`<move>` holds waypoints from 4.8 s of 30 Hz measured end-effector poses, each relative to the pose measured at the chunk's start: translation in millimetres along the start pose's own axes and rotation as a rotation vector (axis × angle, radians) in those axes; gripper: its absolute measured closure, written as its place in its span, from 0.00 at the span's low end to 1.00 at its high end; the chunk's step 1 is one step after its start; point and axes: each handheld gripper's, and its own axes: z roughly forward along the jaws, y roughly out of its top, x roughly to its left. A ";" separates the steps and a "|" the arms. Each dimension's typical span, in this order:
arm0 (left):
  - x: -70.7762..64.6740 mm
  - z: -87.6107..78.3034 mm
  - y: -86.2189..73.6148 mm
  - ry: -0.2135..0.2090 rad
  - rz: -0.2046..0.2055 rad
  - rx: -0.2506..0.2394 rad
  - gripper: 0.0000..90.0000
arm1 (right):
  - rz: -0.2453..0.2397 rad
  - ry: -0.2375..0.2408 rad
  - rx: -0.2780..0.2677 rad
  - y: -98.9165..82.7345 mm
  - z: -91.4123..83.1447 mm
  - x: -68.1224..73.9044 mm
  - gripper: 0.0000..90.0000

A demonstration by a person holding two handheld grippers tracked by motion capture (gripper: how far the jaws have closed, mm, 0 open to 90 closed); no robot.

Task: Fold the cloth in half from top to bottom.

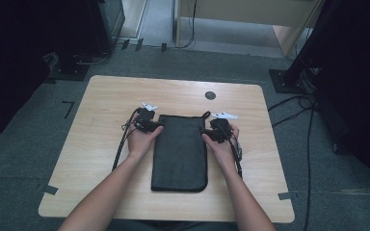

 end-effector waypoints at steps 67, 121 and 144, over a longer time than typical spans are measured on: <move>-13.4 -141.8 -128.3 -0.364 0.174 -0.143 0.66 | -0.202 0.248 -0.049 -105.8 -109.9 24.0 0.61; -0.8 -121.8 -122.1 -0.350 0.036 -0.084 0.90 | -0.233 0.159 0.218 10.4 37.6 51.2 0.58; -9.4 -88.4 27.4 0.018 0.246 -0.236 0.94 | -0.172 -0.034 -0.199 61.1 -11.8 27.2 0.93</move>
